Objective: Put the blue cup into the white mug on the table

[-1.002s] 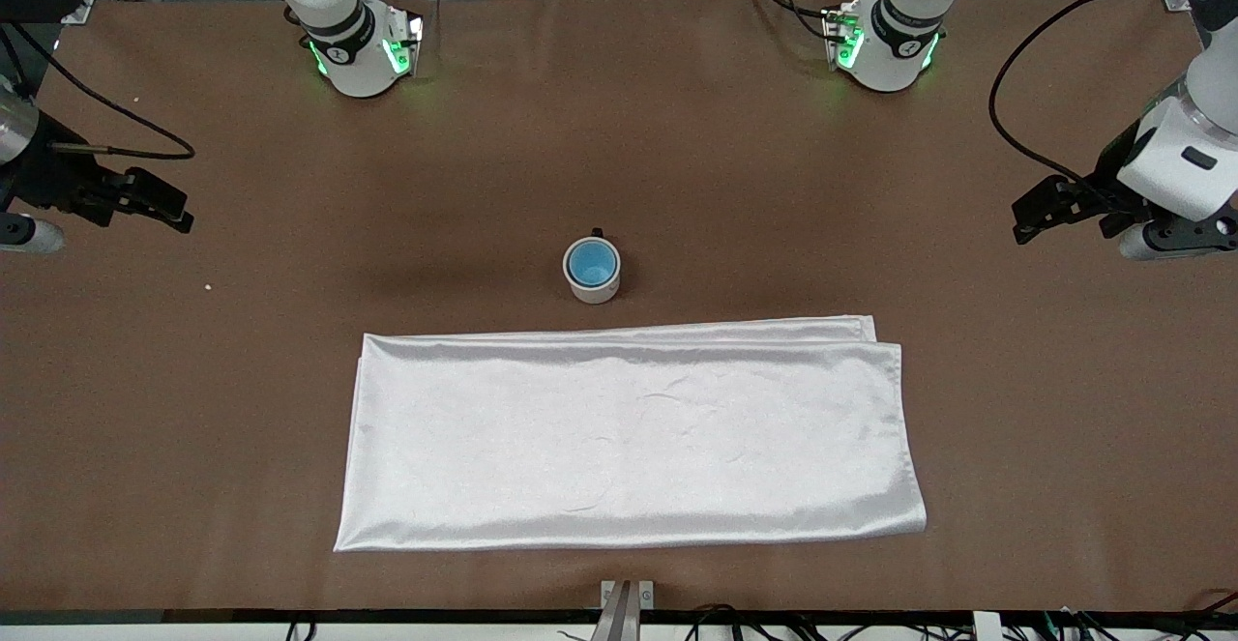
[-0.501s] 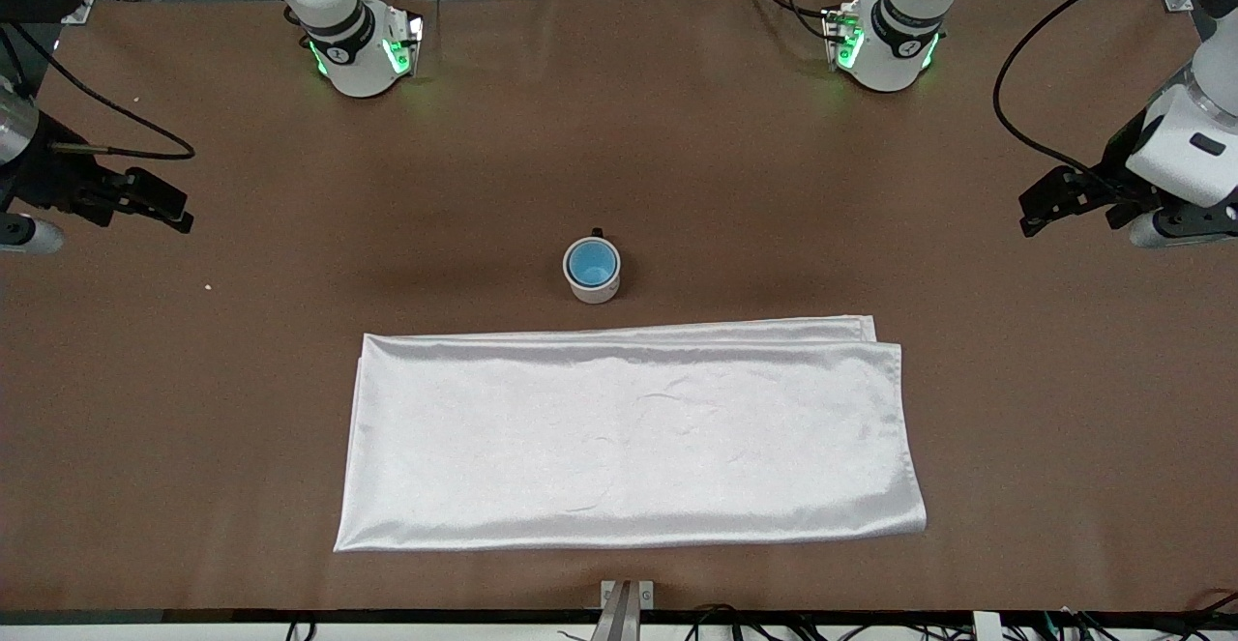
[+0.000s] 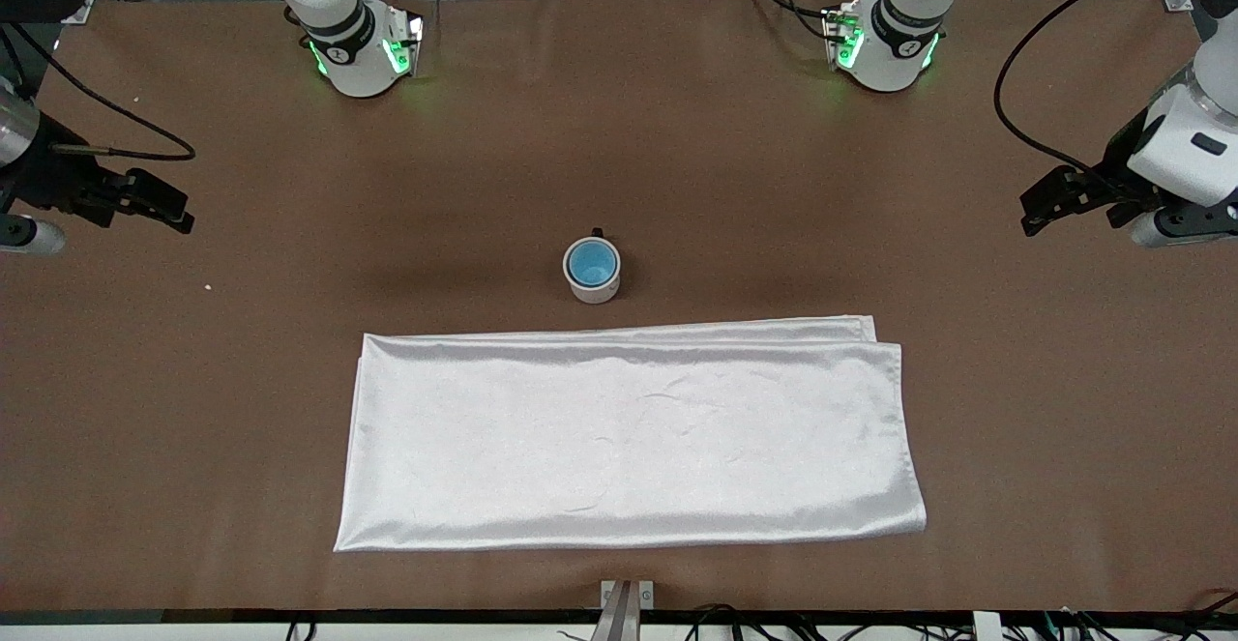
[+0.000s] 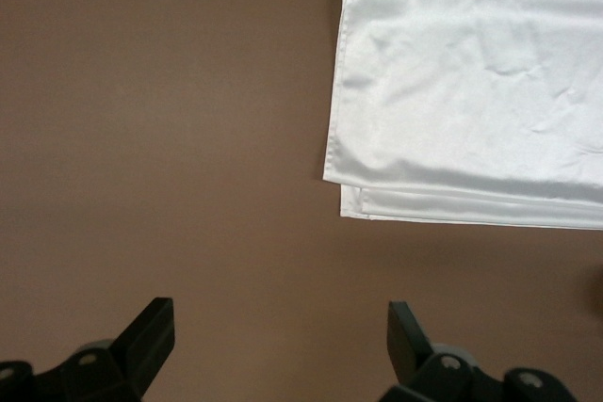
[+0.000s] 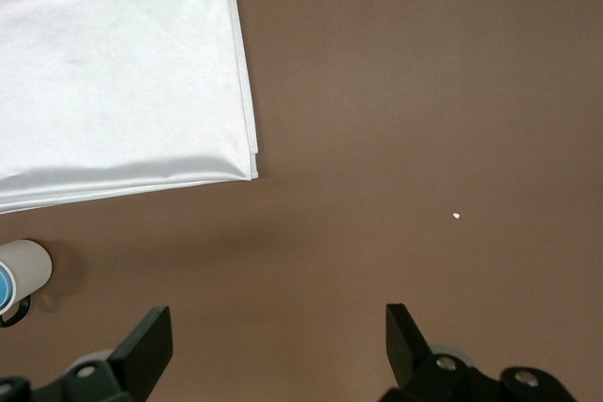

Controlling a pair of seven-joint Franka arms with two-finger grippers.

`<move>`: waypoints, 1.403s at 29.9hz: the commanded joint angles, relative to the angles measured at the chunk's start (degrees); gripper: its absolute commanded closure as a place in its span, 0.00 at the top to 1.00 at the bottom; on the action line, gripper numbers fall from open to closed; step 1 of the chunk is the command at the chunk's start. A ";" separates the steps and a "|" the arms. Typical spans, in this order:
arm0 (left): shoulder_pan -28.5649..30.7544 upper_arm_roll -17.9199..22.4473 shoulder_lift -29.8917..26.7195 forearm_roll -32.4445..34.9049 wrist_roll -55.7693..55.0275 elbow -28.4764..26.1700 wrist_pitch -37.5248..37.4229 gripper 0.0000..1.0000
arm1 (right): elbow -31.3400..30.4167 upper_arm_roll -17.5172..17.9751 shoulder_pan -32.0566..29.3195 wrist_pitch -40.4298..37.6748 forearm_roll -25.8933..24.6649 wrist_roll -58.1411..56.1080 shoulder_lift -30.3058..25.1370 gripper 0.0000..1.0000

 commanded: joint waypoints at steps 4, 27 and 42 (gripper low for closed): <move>0.33 0.09 -1.46 -3.87 1.70 -1.58 0.33 1.00 | 1.23 0.07 0.19 -0.80 -0.64 0.89 0.54 1.00; 0.33 0.18 -1.46 -3.26 4.34 -1.31 -0.29 1.00 | 1.14 0.07 0.10 -0.89 -0.56 0.89 0.98 1.00; 0.24 0.27 -1.37 -3.26 4.87 -1.31 -0.29 1.00 | 1.14 0.07 0.10 -0.97 -0.56 0.80 0.98 1.00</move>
